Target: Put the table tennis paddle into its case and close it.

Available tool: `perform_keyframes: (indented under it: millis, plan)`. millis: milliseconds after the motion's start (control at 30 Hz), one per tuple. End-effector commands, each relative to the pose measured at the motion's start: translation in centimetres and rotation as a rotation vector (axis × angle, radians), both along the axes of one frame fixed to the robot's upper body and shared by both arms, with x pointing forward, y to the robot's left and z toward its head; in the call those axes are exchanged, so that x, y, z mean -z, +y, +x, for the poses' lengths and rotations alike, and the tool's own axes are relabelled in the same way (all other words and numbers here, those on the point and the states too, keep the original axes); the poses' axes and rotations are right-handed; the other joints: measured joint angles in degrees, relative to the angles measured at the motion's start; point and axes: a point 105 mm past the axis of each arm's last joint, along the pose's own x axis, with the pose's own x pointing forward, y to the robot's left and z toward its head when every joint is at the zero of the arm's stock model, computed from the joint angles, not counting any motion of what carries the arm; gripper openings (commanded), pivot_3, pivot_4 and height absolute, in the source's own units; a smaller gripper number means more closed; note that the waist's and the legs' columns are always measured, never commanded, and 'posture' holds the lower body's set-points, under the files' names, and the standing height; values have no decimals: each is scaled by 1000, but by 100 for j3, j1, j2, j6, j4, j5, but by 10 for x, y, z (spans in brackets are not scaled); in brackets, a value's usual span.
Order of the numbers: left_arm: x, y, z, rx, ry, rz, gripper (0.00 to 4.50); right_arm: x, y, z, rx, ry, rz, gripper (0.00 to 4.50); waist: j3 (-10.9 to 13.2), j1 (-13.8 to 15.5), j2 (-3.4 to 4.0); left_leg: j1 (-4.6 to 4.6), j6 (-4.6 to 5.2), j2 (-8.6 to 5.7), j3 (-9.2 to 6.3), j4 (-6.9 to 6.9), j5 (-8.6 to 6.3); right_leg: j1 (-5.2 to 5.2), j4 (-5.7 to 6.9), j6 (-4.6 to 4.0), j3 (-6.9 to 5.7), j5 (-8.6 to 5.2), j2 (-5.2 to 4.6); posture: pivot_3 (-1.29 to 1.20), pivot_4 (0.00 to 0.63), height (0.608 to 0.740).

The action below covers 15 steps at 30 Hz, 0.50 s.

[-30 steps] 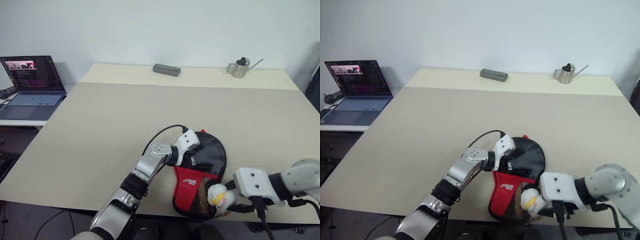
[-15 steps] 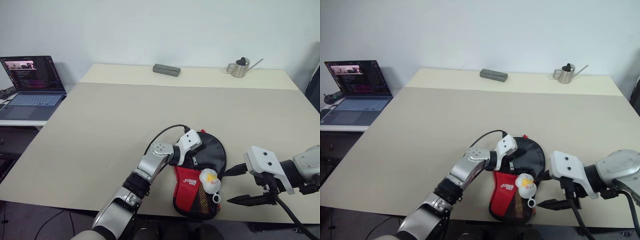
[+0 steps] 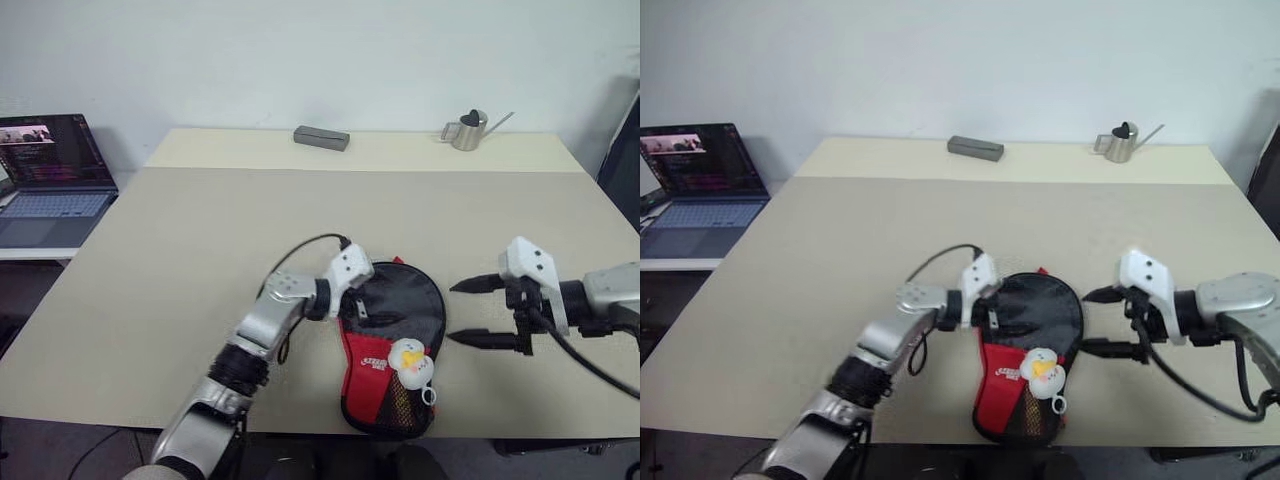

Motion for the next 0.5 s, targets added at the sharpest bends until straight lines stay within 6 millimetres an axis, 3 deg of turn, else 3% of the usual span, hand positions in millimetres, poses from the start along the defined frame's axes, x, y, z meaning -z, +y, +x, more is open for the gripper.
perform_keyframes:
  millis: [33, 167, 333, 500]
  plan:
    - [-35, 22, -9, 6, -66, -66, 4500, -17, -5, 15, 15, -96, 28, 4478, 0, -14, 1, 1, 0, 1, 2, 0, 0, -1, 1, 0, 1, 0, 1, 0, 150, 740]
    - [-49, 52, -23, -24, -39, -117, 4500, -28, -1, 24, -38, -149, 123, 4478, 2, -50, 3, 4, 1, 6, 6, -4, -1, -2, 0, -1, 7, 0, 4, 0, 150, 740]
    - [-57, 108, -38, -196, -26, -185, 4500, -30, 2, 39, -99, -170, 175, 4478, 6, -100, 3, 4, 5, 6, 10, -4, -4, -4, 0, -2, 14, 0, 4, 0, 150, 740]
    - [-59, 122, -37, -311, -60, -172, 4500, -29, -7, 60, -91, -199, 176, 4478, 6, -100, 2, 9, 17, 6, 10, 2, -11, 1, 3, -4, 15, 2, 4, 0, 150, 740]
